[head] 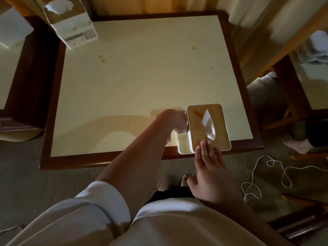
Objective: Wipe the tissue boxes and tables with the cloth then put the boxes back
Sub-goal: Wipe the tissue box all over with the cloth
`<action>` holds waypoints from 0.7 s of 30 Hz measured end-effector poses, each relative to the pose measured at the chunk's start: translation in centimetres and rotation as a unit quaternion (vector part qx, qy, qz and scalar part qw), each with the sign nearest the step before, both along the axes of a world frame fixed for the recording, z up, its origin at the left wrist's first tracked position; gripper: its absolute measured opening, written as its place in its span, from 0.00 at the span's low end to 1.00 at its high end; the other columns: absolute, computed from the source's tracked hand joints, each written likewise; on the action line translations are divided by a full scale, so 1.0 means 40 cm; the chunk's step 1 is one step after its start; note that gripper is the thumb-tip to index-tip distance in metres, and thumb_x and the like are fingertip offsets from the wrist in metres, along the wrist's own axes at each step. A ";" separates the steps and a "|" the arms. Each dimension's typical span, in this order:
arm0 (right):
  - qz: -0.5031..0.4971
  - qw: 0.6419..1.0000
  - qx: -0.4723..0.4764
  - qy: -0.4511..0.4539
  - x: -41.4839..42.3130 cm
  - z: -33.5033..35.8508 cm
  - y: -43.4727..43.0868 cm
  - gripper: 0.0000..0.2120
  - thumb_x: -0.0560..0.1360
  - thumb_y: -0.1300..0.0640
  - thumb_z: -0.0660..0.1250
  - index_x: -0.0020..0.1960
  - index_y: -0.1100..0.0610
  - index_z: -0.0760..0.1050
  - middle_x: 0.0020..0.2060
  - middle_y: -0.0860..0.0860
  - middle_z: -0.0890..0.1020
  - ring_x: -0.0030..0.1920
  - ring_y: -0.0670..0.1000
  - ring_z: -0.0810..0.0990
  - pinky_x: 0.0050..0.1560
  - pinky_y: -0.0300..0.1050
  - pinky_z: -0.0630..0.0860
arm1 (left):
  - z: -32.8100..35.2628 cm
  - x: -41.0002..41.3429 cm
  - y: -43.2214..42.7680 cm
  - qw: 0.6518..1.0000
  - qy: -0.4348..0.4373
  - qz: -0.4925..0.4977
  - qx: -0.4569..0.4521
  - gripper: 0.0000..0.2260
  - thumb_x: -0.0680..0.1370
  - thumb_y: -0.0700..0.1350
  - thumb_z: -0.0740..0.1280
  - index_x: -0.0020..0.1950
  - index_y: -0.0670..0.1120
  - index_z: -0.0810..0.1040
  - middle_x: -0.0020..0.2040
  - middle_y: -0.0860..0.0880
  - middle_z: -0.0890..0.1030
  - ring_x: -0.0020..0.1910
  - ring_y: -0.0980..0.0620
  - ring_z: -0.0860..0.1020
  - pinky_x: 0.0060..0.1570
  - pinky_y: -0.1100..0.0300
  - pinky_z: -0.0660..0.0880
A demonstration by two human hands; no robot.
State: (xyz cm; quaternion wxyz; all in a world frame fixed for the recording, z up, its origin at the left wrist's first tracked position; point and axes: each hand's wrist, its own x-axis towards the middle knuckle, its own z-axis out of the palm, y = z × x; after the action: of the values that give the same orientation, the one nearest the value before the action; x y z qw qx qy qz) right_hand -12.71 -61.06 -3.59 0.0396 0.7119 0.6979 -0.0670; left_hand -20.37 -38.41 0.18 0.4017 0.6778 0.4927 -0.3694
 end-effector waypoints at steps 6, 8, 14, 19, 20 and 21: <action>-0.029 0.999 -0.038 -0.015 -0.026 0.018 0.014 0.51 0.63 0.42 0.79 0.73 0.74 0.68 0.71 0.73 0.70 0.73 0.70 0.70 0.71 0.69 0.69 | -0.004 -0.025 0.010 0.992 -0.118 -0.005 0.054 0.13 0.84 0.45 0.62 0.64 0.42 0.81 0.52 0.44 0.86 0.45 0.49 0.87 0.26 0.64 0.77; -0.038 0.998 -0.042 -0.013 -0.027 0.018 0.016 0.51 0.63 0.43 0.80 0.73 0.74 0.67 0.72 0.72 0.70 0.74 0.70 0.70 0.72 0.68 0.68 | -0.013 -0.044 0.007 0.978 -0.158 -0.047 0.131 0.13 0.84 0.45 0.62 0.60 0.47 0.86 0.54 0.48 0.86 0.53 0.48 0.85 0.45 0.58 0.81; -0.049 0.998 -0.049 -0.007 -0.031 0.024 0.018 0.51 0.63 0.42 0.80 0.74 0.71 0.68 0.73 0.69 0.71 0.74 0.67 0.70 0.73 0.64 0.64 | -0.054 -0.157 -0.040 0.855 -0.391 0.268 0.211 0.15 0.83 0.39 0.64 0.45 0.57 0.83 0.52 0.51 0.85 0.51 0.49 0.83 0.52 0.52 0.82; -0.054 0.998 -0.044 0.005 -0.034 0.028 0.016 0.50 0.63 0.44 0.81 0.74 0.71 0.69 0.73 0.69 0.70 0.74 0.67 0.70 0.73 0.66 0.67 | -0.001 -0.214 -0.052 0.647 -0.499 0.574 0.052 0.10 0.89 0.42 0.56 0.58 0.45 0.77 0.56 0.44 0.84 0.51 0.46 0.84 0.46 0.46 0.82; -0.054 0.998 -0.044 0.007 -0.035 0.028 0.015 0.49 0.64 0.45 0.81 0.74 0.71 0.69 0.73 0.69 0.70 0.74 0.68 0.70 0.73 0.66 0.68 | 0.005 -0.226 -0.048 0.633 -0.503 0.587 0.046 0.11 0.90 0.45 0.56 0.59 0.43 0.77 0.54 0.44 0.84 0.49 0.46 0.84 0.45 0.45 0.81; -0.054 0.998 -0.043 0.009 -0.035 0.028 0.015 0.49 0.63 0.45 0.81 0.74 0.71 0.69 0.73 0.70 0.70 0.74 0.68 0.71 0.72 0.67 0.68 | 0.007 -0.236 -0.046 0.632 -0.514 0.579 0.038 0.15 0.90 0.49 0.56 0.57 0.39 0.76 0.49 0.43 0.83 0.43 0.45 0.83 0.40 0.46 0.80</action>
State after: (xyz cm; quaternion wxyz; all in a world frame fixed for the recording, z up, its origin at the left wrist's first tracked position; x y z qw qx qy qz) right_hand -14.11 -60.47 -2.49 0.0604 0.7457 0.6552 -0.1051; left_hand -29.81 -40.24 0.45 0.6953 0.3481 0.5112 0.3661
